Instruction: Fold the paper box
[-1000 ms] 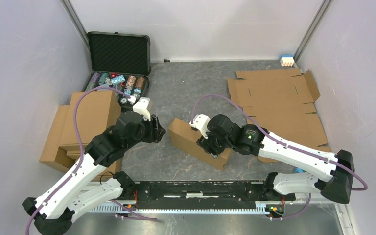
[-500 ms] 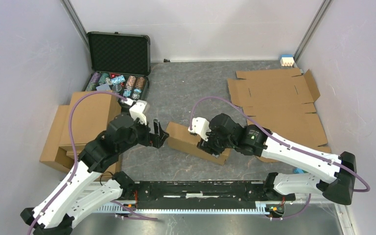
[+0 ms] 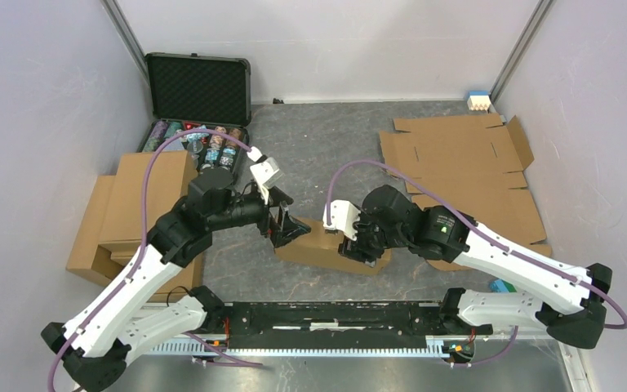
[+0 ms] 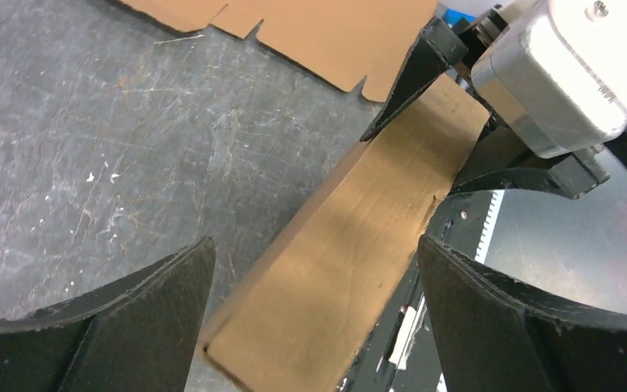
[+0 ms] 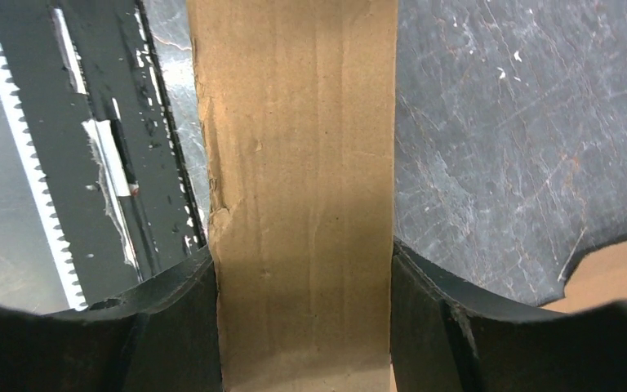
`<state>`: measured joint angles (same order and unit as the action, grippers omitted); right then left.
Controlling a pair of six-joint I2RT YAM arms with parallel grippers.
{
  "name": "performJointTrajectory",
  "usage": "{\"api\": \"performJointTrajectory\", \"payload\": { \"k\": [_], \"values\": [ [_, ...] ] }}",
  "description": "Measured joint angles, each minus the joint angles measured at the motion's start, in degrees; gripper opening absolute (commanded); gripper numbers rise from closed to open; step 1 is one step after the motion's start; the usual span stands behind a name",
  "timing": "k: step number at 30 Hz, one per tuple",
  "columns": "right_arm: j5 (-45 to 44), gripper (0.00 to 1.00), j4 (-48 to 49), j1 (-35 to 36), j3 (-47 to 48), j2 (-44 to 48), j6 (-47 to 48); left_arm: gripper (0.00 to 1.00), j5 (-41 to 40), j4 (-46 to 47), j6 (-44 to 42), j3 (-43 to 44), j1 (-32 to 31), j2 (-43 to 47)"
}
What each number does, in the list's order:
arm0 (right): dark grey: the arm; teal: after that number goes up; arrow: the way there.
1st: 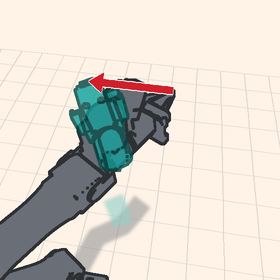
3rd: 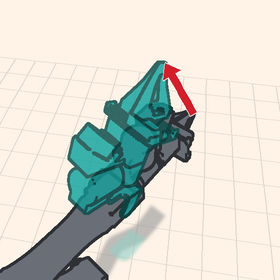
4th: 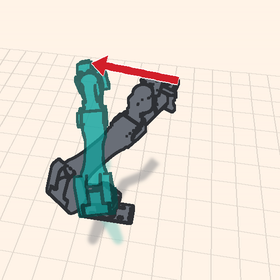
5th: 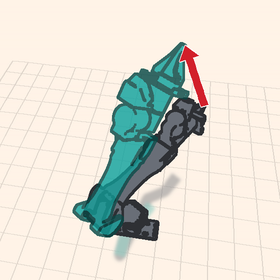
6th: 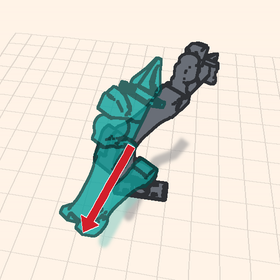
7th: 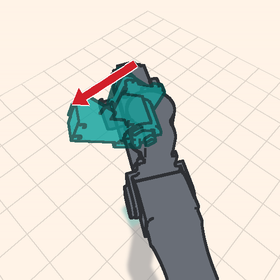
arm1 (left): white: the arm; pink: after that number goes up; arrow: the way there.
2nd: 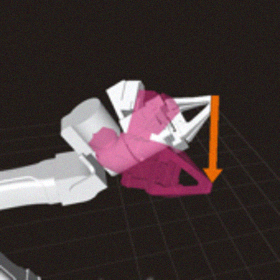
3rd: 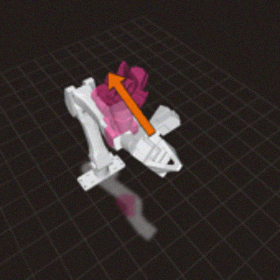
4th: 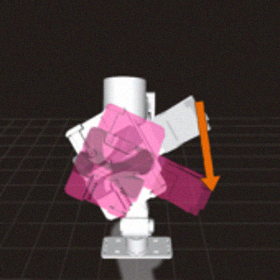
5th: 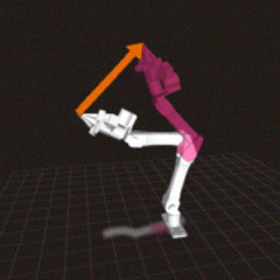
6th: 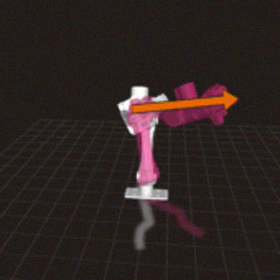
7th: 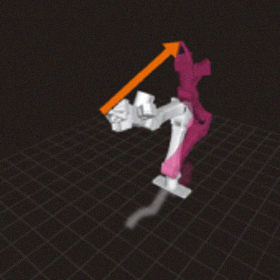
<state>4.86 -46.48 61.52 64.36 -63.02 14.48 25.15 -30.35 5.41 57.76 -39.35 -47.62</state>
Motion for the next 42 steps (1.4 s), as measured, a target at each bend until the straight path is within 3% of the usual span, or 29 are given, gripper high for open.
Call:
{"api": "performJointTrajectory", "payload": {
  "k": [9, 15, 26, 35, 37, 39, 42],
  "values": [
    [8.31, 0.46, 0.31, 0.00, 0.46, -0.37, 0.59, 1.00, 10.14, 6.88, -5.38, 0.17, 0.00, -0.44],
    [10.84, 0.46, 1.60, 0.00, 0.83, -0.63, 0.59, 0.98, 20.74, 3.72, -12.26, 2.03, -0.07, -2.80],
    [10.80, 0.46, 2.16, 0.00, 2.73, 0.02, 0.83, 0.86, 20.02, -4.26, -21.62, 1.11, -4.28, -4.33],
    [10.78, 0.50, -0.24, 0.26, 4.22, -1.49, 1.51, 0.51, 8.94, -10.45, -26.16, 4.37, -11.47, -8.90],
    [10.75, 0.60, -0.20, 0.26, 4.42, -1.66, 1.95, 0.29, 7.78, -11.13, -26.21, 4.87, -12.02, -8.98],
    [10.67, 0.77, -0.35, 0.26, 4.68, -1.68, 2.23, 0.12, 6.32, -12.09, -26.34, 5.92, -12.76, -9.35],
    [9.70, 0.97, 0.15, 0.26, 4.90, -1.60, 1.68, 0.07, 4.31, -13.75, -27.19, 8.04, -13.53, -10.51]
  ]
}}
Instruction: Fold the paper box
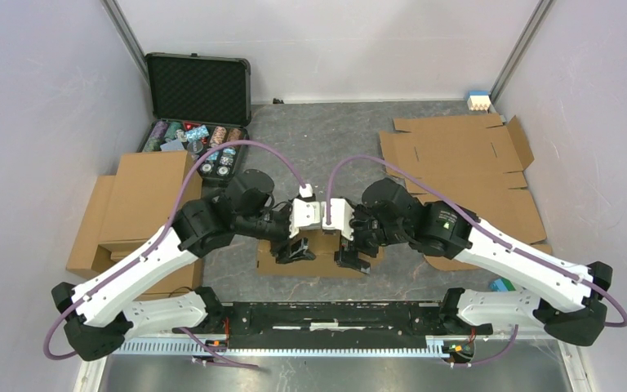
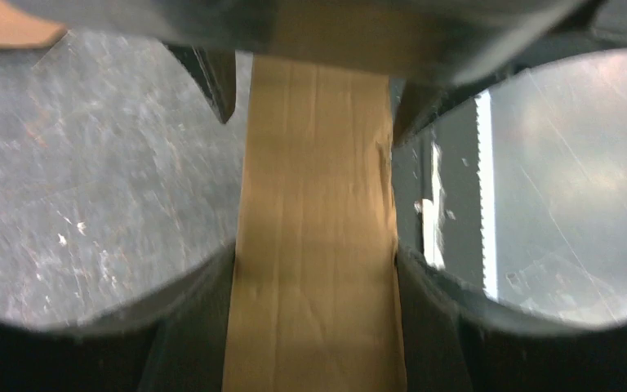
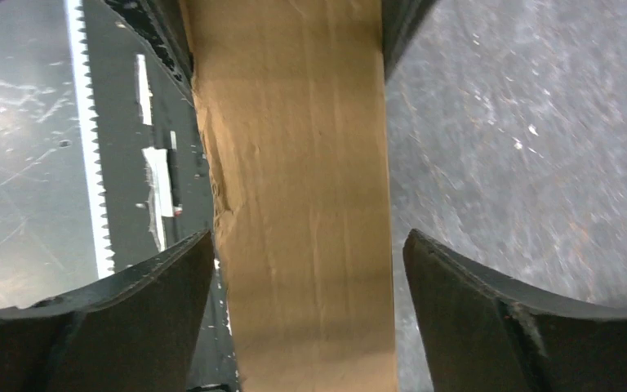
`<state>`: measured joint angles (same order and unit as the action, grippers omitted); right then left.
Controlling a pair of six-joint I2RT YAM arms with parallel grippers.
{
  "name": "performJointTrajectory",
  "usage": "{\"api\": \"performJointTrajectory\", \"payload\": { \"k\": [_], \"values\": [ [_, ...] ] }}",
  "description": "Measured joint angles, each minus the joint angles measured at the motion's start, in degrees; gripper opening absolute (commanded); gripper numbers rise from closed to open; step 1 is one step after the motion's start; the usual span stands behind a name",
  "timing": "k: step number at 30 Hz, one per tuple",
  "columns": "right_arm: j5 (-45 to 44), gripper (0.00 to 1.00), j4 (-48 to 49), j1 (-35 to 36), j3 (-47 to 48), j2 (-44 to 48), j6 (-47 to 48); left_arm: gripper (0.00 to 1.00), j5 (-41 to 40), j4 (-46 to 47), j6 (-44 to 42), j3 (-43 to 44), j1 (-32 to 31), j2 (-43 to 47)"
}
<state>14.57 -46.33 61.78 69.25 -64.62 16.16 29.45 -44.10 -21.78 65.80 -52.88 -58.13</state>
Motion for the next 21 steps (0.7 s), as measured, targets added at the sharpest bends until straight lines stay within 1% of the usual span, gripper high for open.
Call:
{"api": "performJointTrajectory", "payload": {
  "k": [4, 7, 11, 15, 18, 21],
  "values": [
    [-4.85, 0.98, 0.17, 0.00, 0.02, 1.33, -0.98, 0.07, -5.40, -0.22, -0.42, 0.85, -0.31, -0.33],
    [-10.97, 0.98, 0.81, 0.00, -0.02, 3.61, -2.34, 0.03, -11.65, -0.33, -0.31, 1.33, -0.57, -0.13],
    [-20.15, 0.98, 3.08, 0.00, -1.46, 11.67, -5.07, 0.05, -29.09, -2.58, 0.07, 2.47, -0.81, -0.46],
    [-24.98, 0.98, 6.08, -0.02, -5.38, 21.16, -6.51, 0.06, -48.74, -4.22, 0.09, 5.22, -0.81, -1.25],
    [-26.69, 0.98, 7.30, -0.02, -6.84, 25.73, -7.15, 0.05, -61.57, -3.54, -2.82, 5.90, -0.81, -1.73],
    [-27.58, 0.98, 8.66, 0.00, -6.88, 26.38, -7.41, 0.04, -70.86, -1.09, -8.09, 7.30, -0.81, -3.30]
  ]
}}
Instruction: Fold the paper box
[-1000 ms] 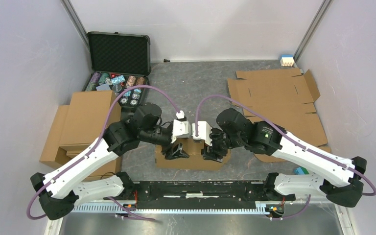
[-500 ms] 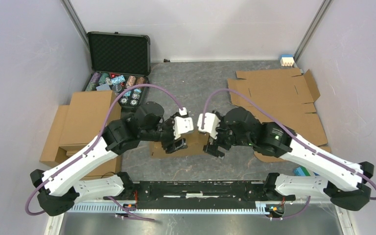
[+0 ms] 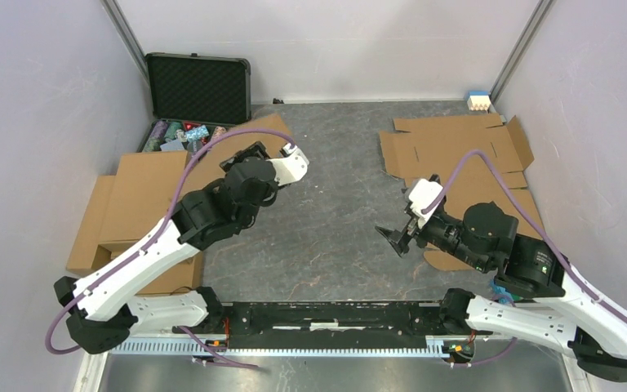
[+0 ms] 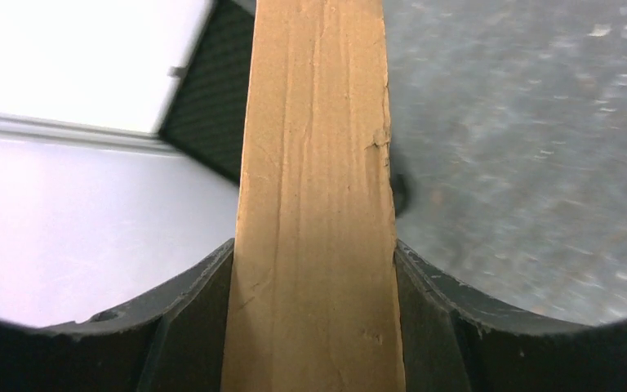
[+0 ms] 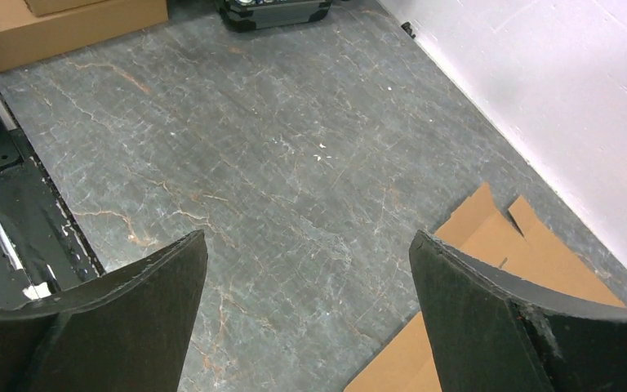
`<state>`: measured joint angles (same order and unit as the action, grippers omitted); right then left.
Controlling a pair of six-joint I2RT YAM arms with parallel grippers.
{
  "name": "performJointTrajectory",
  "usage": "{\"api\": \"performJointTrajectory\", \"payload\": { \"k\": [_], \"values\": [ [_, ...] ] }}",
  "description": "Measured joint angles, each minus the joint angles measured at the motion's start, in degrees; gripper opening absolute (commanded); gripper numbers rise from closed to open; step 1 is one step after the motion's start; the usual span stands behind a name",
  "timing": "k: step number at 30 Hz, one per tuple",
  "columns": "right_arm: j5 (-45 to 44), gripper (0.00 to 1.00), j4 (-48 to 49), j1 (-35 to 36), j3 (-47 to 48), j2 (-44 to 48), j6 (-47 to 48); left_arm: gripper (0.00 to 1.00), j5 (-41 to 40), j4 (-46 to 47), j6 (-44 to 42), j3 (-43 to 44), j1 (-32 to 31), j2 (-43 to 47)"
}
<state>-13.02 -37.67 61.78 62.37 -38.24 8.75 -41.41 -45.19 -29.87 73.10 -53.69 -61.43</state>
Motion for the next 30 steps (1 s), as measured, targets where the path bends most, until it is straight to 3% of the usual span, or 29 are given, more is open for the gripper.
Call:
{"api": "performJointTrajectory", "payload": {
  "k": [3, 8, 15, 22, 25, 26, 27, 28, 30],
  "values": [
    [-0.13, 0.98, 0.33, -0.02, 0.00, -0.63, -0.33, 0.02, -7.32, 7.39, -8.87, -0.81, 0.04, -0.37],
    [0.44, 0.98, 0.76, -0.02, -0.39, -0.48, -0.98, 0.03, -16.76, 30.67, -32.06, -13.88, 6.03, 2.89],
    [2.91, 0.98, 1.25, -0.02, -0.66, 0.07, -1.22, 0.05, -15.67, 30.56, -34.75, -16.83, 24.26, 5.70],
    [8.20, 0.98, 2.91, -0.02, -0.66, 0.07, -1.99, 0.09, -11.93, 35.71, -35.36, -25.75, 34.62, 10.71],
    [10.32, 0.98, 3.19, -0.02, -0.37, 0.07, -2.40, 0.26, -9.88, 38.66, -35.36, -28.63, 36.87, 9.29],
    [11.04, 0.98, 3.17, -0.02, -0.17, 0.09, -2.56, 0.38, -9.16, 39.45, -35.36, -28.87, 37.35, 8.28],
    [11.50, 0.98, 3.15, -0.02, 0.02, 0.22, -2.69, 0.63, -8.76, 40.13, -35.36, -28.87, 37.64, 7.32],
    [12.02, 0.98, 3.21, -0.02, 0.20, 0.59, -2.95, 0.76, -8.26, 40.83, -35.34, -28.83, 37.97, 6.19],
    [12.81, 0.98, 3.15, -0.02, 0.22, 1.51, -3.34, 0.91, -8.07, 40.81, -35.10, -28.22, 38.38, 3.93]
  ]
}}
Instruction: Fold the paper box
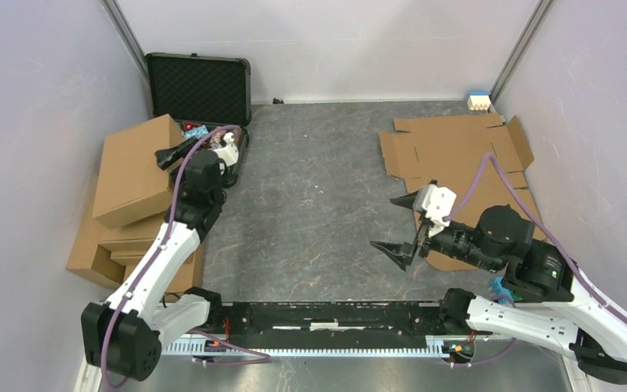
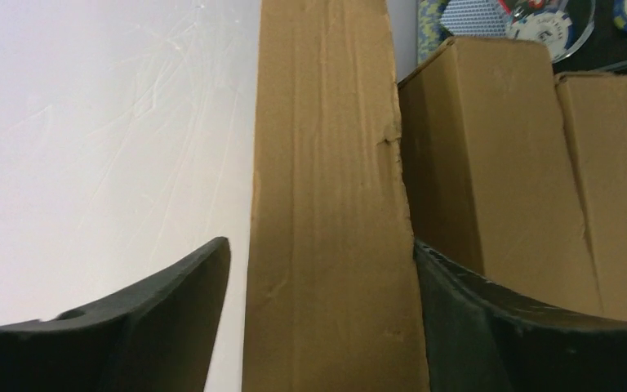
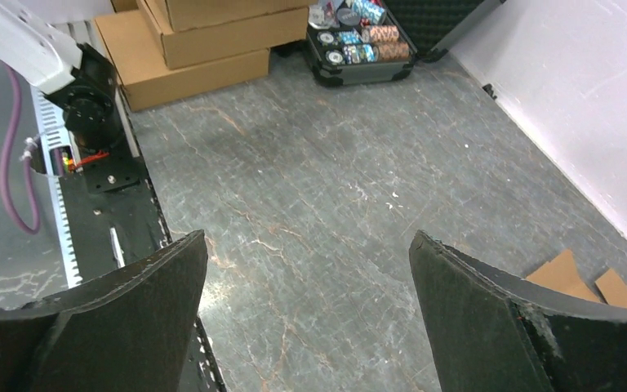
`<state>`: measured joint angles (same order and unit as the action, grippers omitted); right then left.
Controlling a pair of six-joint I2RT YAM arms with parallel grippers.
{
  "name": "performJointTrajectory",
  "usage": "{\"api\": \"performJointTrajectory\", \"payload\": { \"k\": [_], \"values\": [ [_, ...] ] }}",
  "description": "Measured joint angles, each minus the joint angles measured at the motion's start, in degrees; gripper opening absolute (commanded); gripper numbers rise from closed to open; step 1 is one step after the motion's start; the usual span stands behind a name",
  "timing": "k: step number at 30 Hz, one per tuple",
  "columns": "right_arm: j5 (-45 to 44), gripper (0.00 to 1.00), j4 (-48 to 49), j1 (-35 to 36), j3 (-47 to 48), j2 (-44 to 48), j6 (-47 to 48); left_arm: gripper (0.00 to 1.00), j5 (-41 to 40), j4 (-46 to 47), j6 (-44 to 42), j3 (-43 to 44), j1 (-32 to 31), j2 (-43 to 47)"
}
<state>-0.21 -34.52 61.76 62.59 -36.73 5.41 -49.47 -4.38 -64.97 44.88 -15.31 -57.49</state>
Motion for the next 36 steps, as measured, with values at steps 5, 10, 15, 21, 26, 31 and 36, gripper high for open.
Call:
{"api": "performJointTrajectory", "payload": {
  "k": [5, 10, 15, 21, 26, 31, 36],
  "values": [
    [0.26, 0.98, 0.00, 0.00, -0.26, 3.54, -0.90, 0.98, -0.68, -5.90, 3.26, 4.22, 0.24, -2.91],
    [-0.02, 0.98, -0.02, 0.00, -0.57, 3.67, -1.07, 1.00, 0.17, -21.53, 13.86, 12.66, 0.24, -2.64],
    [0.07, 0.98, -0.04, 0.00, -0.61, 1.20, -1.07, 1.00, 4.46, -33.48, 26.25, 16.00, 0.24, 0.02],
    [0.09, 0.98, 0.04, 0.00, -0.61, -0.61, -1.11, 0.91, 16.52, -41.55, 40.81, 21.75, 0.22, 1.79],
    [0.11, 0.98, 0.22, 0.00, -0.68, -0.46, -1.36, 0.53, 24.98, -41.70, 48.43, 24.76, 0.24, 2.29],
    [0.11, 0.98, 0.24, 0.00, -1.03, -0.42, -1.79, 0.06, 33.97, -41.27, 56.52, 24.74, 0.15, 3.39],
    [0.13, 0.98, 0.22, 0.00, -1.03, -0.74, -2.16, 0.02, 28.89, -41.31, 63.65, 24.35, 0.26, -0.85]
  ]
}}
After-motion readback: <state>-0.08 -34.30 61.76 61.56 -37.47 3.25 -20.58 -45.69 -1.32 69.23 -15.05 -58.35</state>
